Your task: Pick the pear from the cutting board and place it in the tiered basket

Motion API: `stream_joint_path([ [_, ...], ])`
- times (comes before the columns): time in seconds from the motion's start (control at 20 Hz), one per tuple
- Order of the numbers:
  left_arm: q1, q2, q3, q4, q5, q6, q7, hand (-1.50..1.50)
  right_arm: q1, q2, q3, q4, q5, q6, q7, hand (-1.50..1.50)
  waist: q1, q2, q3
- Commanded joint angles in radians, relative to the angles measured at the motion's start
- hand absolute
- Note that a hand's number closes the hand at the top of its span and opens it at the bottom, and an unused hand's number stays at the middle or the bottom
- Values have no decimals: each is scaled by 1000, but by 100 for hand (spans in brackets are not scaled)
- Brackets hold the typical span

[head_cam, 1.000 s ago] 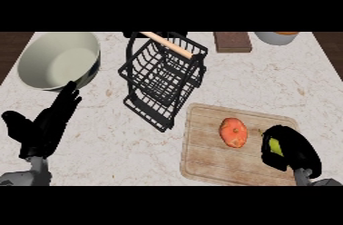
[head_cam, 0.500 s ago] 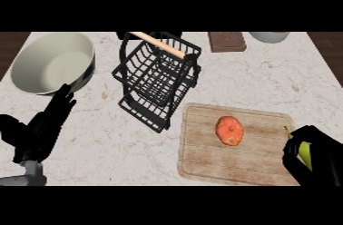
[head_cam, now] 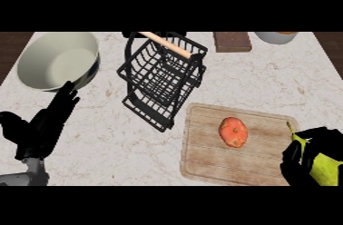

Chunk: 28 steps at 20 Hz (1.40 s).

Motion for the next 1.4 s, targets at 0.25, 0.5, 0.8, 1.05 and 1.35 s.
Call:
stream_joint_path([
  [0.25, -38, -29, -20, 15, -34, 13, 13, 0, -457, 200, 114, 8, 3, 311, 259, 150, 28, 6, -1],
  [0.5, -23, -55, -34, 28, -60, 15, -26, 0, -697, 391, 151, 179, 57, 407, 351, 150, 24, 5, 0],
  [0.8, 16, -33, -24, -47, -27, -12, 35, 0, -941, 536, 83, 472, 78, 380, 402, 150, 39, 4, 0],
  [1.05, 2, -14, 11, 16, -17, -42, 8, 0, -1013, 539, 98, 642, 29, 285, 419, 150, 32, 6, 0],
  [1.35, -9, -30, 14, -2, -31, -30, -5, 0, -1061, 540, 110, 774, -22, 207, 451, 150, 30, 5, 0],
])
